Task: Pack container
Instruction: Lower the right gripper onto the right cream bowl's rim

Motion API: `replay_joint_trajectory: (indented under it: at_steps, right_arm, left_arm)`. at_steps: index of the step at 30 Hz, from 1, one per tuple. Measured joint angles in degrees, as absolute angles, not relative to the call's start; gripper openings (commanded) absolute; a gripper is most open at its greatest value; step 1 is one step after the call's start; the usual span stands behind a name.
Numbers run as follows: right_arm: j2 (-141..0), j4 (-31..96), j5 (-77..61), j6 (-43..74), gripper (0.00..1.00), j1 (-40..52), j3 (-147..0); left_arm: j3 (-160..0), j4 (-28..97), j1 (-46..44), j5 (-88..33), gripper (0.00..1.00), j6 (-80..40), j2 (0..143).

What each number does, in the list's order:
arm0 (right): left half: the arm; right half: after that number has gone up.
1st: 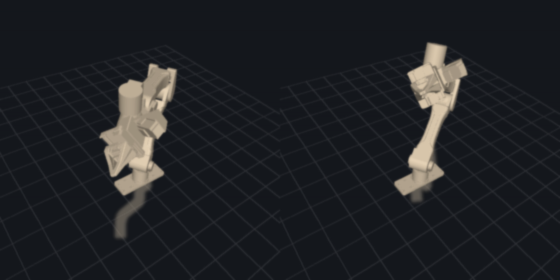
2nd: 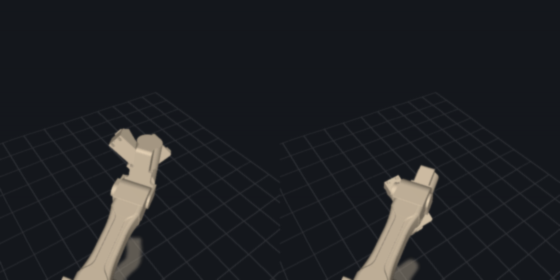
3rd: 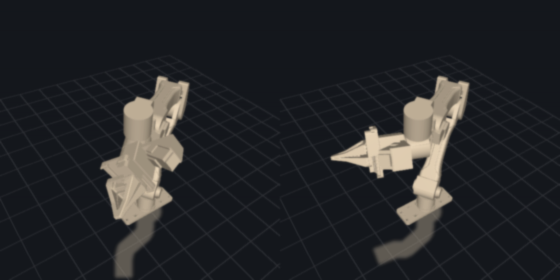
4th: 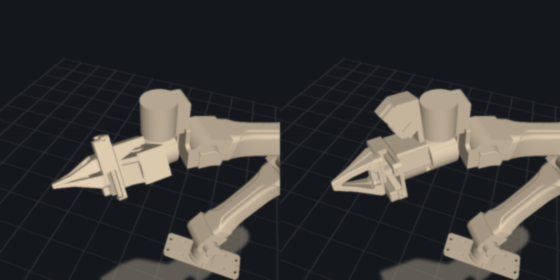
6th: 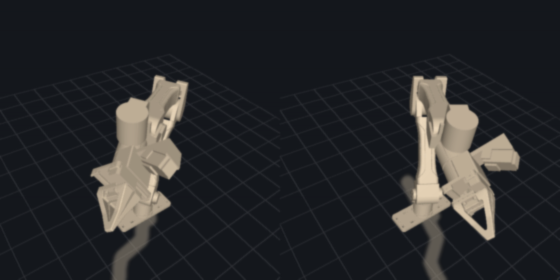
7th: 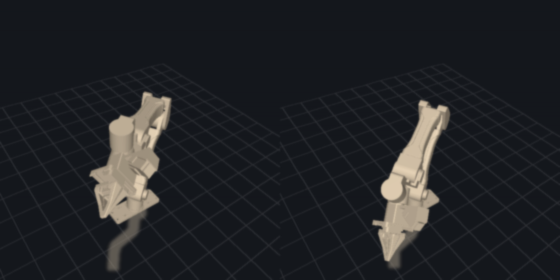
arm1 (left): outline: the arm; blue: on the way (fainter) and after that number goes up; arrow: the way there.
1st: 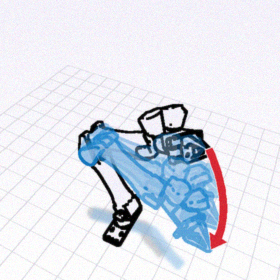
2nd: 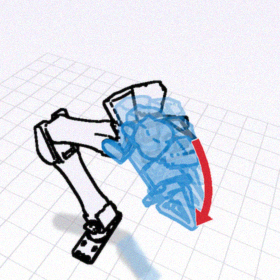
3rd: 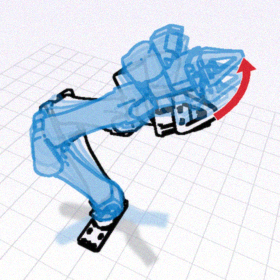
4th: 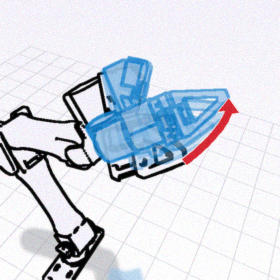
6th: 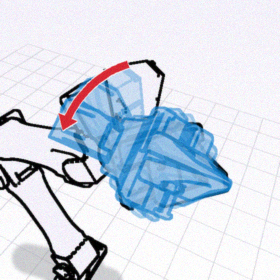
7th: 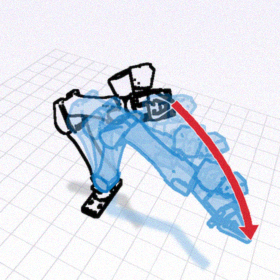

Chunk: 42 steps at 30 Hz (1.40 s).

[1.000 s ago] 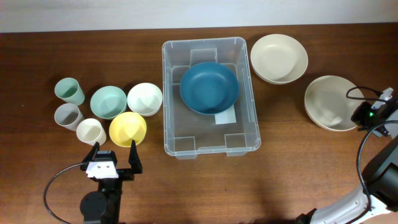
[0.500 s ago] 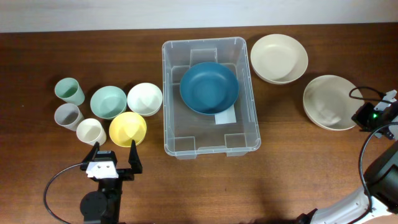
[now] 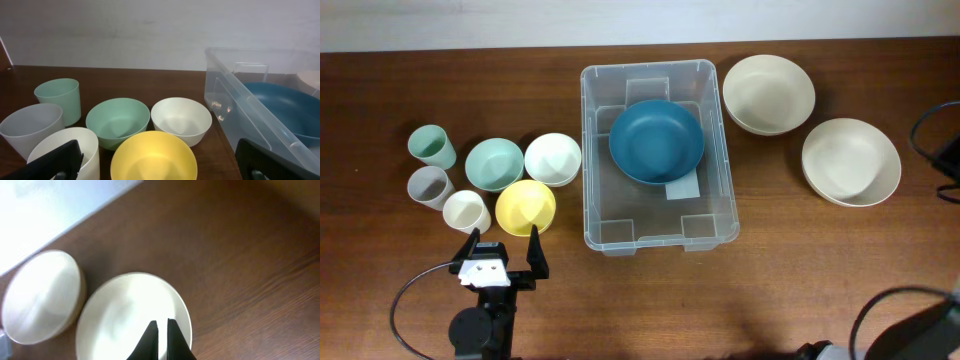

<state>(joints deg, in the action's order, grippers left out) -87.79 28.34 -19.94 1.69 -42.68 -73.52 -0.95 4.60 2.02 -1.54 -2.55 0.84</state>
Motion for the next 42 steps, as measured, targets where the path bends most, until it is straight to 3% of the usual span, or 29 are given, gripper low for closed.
replay_joint_trajectory:
  at_steps: [2,3,7,12,22,26,30,34,36,40,42]
  right_arm:
    - [-87.1,28.5,-18.9,1.9,0.56,-42.7,-73.7]
    - [-87.2,28.7,-18.3,1.9,0.70,-42.8,-73.7]
    - [-90.2,29.0,-16.4,1.5,0.89,-43.4,-73.7]
    - [-98.9,28.4,-15.6,0.1,0.92,-43.5,-73.7]
    - [-111.4,26.5,-20.0,-3.3,0.88,-43.5,-73.7]
    - [-112.8,26.0,-20.9,-3.7,0.82,-43.5,-73.7]
    - [-114.5,25.6,-21.3,-4.3,0.69,-43.4,-73.7]
    - [-116.4,24.9,-21.6,-4.9,0.65,-42.8,-73.7]
    - [-116.4,24.6,-21.8,-5.1,0.58,-42.3,-73.7]
    - [-116.6,24.4,-21.9,-5.2,0.18,-41.2,-73.7]
    - [-116.6,24.4,-22.0,-5.3,0.05,-41.0,-73.7]
  left_arm:
    - [-1.0,4.6,2.0,-1.6,1.00,-2.5,0.8]
    - [-1.0,4.6,2.0,-1.5,1.00,-2.5,0.8]
    - [-1.0,4.6,2.0,-1.5,1.00,-2.5,0.8]
    - [-1.0,4.6,2.0,-1.5,1.00,-2.5,0.8]
    - [-1.0,4.6,2.0,-1.5,1.00,-2.5,0.8]
    - [-1.0,4.6,2.0,-1.5,1.00,-2.5,0.8]
    - [-1.0,4.6,2.0,-1.6,1.00,-2.5,0.8]
    - [-1.0,4.6,2.0,-1.5,1.00,-2.5,0.8]
    - [-1.0,4.6,2.0,-1.6,1.00,-2.5,0.8]
    - [-1.0,4.6,2.0,-1.6,1.00,-2.5,0.8]
    - [-1.0,4.6,2.0,-1.6,1.00,-2.5,0.8]
